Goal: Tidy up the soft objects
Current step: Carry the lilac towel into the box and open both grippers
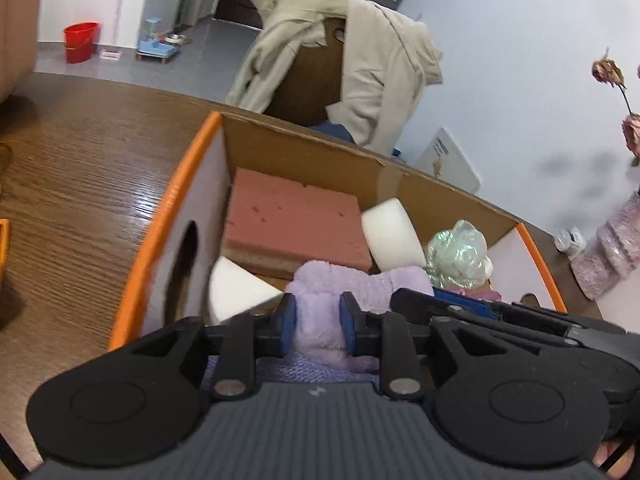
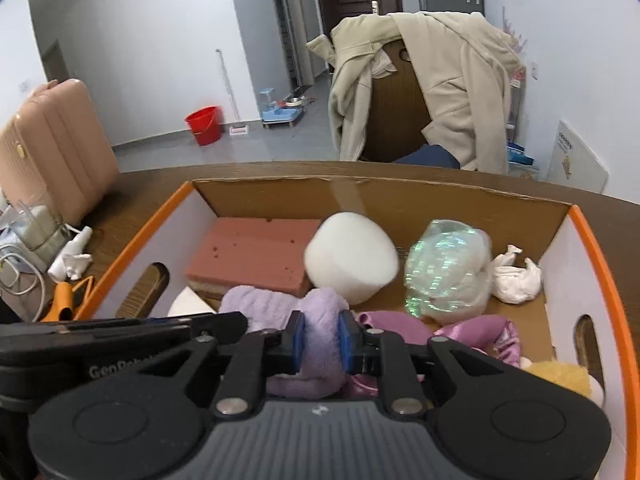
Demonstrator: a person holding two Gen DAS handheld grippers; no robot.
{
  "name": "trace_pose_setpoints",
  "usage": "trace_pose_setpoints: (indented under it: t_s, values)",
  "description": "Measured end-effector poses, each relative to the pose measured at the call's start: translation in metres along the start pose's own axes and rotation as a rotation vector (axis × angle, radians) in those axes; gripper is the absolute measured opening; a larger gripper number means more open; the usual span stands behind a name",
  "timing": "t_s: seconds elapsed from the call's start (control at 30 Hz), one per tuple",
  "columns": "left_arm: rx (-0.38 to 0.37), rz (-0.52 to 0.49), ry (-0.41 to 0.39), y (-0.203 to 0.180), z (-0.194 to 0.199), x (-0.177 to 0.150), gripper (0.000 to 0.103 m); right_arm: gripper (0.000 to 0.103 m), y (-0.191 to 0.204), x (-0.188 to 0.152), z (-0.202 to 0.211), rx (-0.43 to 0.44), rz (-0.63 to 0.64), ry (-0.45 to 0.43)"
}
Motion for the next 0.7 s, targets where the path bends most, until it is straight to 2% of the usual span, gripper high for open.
trace_pose_setpoints:
  t_s: [0.1, 0.2, 0.27, 0.3, 0.43, 0.5, 0.7]
  values:
    - [-0.011, -0.006, -0.038, 0.0, 0.023, 0.01, 0.042, 0.028, -0.003, 0.007, 0.011, 0.04, -0.052, -0.01]
    - [-0.027, -0.054, -0.091, -0.008, 0.058, 0.025, 0.044, 0.029, -0.002, 0.021, 0.041, 0.048, -0.035, -0.057]
    - [-0.039, -0.091, -0.138, -0.015, 0.092, 0.034, 0.048, 0.029, -0.001, 0.033, 0.074, 0.064, -0.013, -0.099]
    - [-0.044, -0.106, -0.159, -0.019, 0.108, 0.038, 0.054, 0.03, -0.001, 0.037, 0.09, 0.067, -0.002, -0.122]
    - [-0.054, -0.196, -0.25, -0.033, 0.177, 0.039, 0.065, 0.04, -0.013, 0.051, 0.167, 0.051, 0.026, -0.206]
    - [-0.049, -0.228, -0.286, -0.041, 0.202, 0.035, 0.075, 0.043, -0.02, 0.049, 0.202, 0.04, 0.037, -0.232]
    - [-0.032, -0.252, -0.343, -0.065, 0.255, 0.016, 0.078, 0.048, -0.029, 0.023, 0.268, 0.025, 0.024, -0.276]
Point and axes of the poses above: each gripper's, at about its wrist camera, not at the fingertips, and z roughly against the way its jaws point, y to its left, x to its top, the point moved 8 cm from there along -z, roughly the way its jaws point, and after that the axes turned 12 degrees about -y, right-handed, at the moved point
